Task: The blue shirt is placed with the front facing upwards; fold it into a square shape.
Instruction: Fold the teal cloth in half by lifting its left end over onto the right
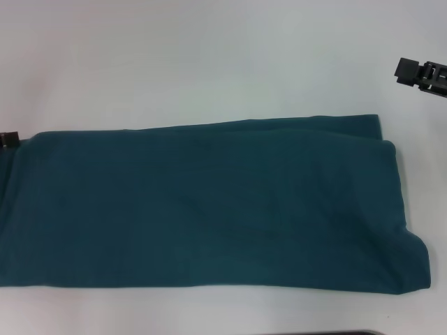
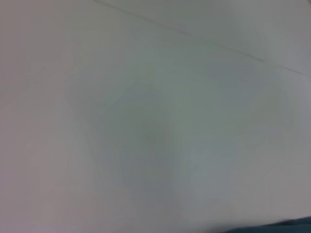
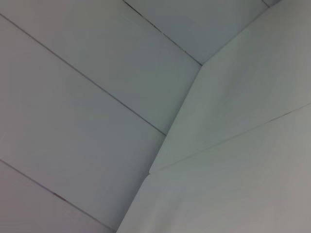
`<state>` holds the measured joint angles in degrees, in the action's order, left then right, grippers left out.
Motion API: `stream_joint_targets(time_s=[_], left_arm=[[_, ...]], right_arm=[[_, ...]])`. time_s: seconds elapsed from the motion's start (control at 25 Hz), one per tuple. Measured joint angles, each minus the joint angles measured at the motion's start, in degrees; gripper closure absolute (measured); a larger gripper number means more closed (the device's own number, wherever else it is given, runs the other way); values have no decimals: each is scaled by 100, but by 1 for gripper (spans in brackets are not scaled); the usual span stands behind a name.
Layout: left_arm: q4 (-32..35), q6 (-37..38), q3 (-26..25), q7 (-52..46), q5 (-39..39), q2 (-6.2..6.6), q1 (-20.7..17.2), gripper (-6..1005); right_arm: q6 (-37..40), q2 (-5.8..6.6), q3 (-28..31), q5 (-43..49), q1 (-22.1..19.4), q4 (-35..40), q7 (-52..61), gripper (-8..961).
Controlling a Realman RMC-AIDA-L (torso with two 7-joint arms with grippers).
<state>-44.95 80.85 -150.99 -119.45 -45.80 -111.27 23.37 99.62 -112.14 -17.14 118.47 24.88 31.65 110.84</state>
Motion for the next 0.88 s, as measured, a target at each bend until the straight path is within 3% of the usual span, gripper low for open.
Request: stream_joint_targets(time_s=[0.88], left_arm=[[13, -300, 226, 19, 370, -130, 184, 69]], right_arm=[[20, 0, 0, 0, -10, 8, 23, 346]])
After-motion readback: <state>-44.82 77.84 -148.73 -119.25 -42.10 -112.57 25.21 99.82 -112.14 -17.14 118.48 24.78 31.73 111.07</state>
